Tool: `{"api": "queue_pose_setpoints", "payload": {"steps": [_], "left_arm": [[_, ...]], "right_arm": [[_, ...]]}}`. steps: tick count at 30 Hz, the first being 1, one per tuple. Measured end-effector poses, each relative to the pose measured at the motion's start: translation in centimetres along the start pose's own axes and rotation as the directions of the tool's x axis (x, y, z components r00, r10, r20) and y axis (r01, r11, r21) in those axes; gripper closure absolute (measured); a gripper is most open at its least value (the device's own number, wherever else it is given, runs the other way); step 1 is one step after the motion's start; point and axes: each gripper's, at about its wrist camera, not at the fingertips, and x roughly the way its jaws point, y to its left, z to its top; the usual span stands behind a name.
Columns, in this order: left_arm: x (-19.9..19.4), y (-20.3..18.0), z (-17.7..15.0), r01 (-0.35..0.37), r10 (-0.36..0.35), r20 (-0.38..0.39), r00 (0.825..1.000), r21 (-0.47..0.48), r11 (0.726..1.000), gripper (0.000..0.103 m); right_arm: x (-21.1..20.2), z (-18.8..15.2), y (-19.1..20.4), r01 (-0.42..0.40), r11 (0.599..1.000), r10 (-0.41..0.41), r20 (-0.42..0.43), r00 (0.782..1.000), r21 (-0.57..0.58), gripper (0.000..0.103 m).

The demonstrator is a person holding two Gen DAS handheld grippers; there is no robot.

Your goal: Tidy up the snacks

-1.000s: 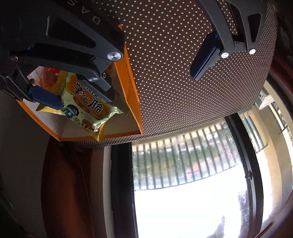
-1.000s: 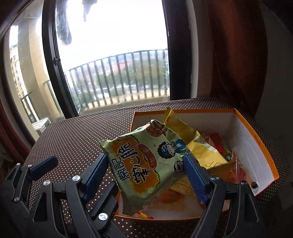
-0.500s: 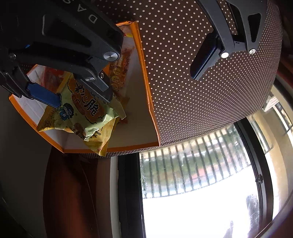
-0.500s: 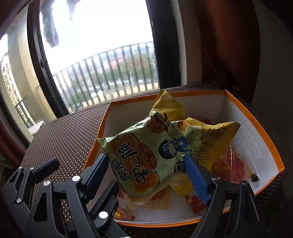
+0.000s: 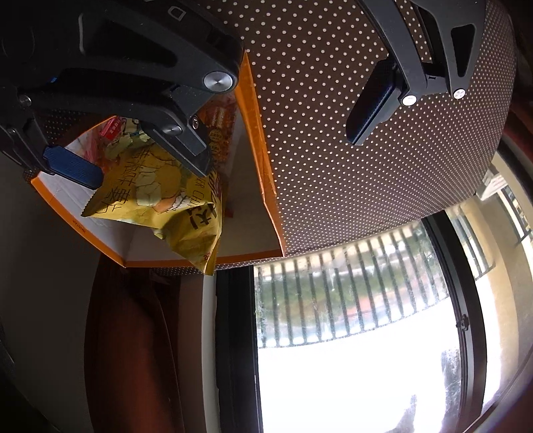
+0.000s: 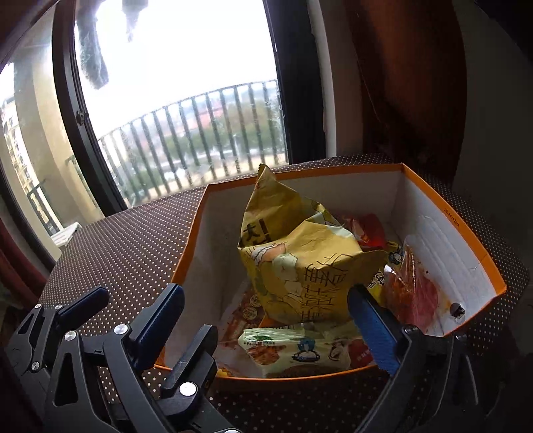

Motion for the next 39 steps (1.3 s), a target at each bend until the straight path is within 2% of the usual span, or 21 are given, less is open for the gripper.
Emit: {"api": "queue_pose_setpoints", "payload": {"steps": [12, 16, 24, 30, 39], "left_arm": [[-5.1, 2.3, -1.6, -0.056, 0.061, 0.1, 0.993, -0.057, 0.997, 0.003], [-7.3, 3.7, -2.1, -0.074, 0.085, 0.15, 0.985, -0.08, 0.994, 0.001], [-11.6, 5.9, -3.9, -0.146, 0.17, 0.234, 0.957, -0.117, 0.982, 0.001], [-13.9, 7.8, -5.0, -0.19, 0.231, 0.267, 0.936, -0.169, 0.967, 0.001], [-15.5, 9.2, -6.2, -0.205, 0.269, 0.301, 0.915, -0.226, 0.952, 0.001]], "right_arm": [[-4.2, -1.0, 2.4, 0.026, 0.998, -0.021, 0.095, 0.995, -0.058, 0.003], [-5.9, -1.2, 3.2, 0.0, 0.998, 0.009, 0.138, 0.99, -0.07, 0.003], [-9.1, -2.1, 6.1, -0.052, 0.987, 0.086, 0.232, 0.969, -0.149, 0.003], [-11.3, -3.1, 7.7, -0.104, 0.98, 0.149, 0.278, 0.949, -0.171, 0.003], [-12.9, -3.8, 8.1, -0.126, 0.973, 0.186, 0.331, 0.925, -0.193, 0.002]]}}
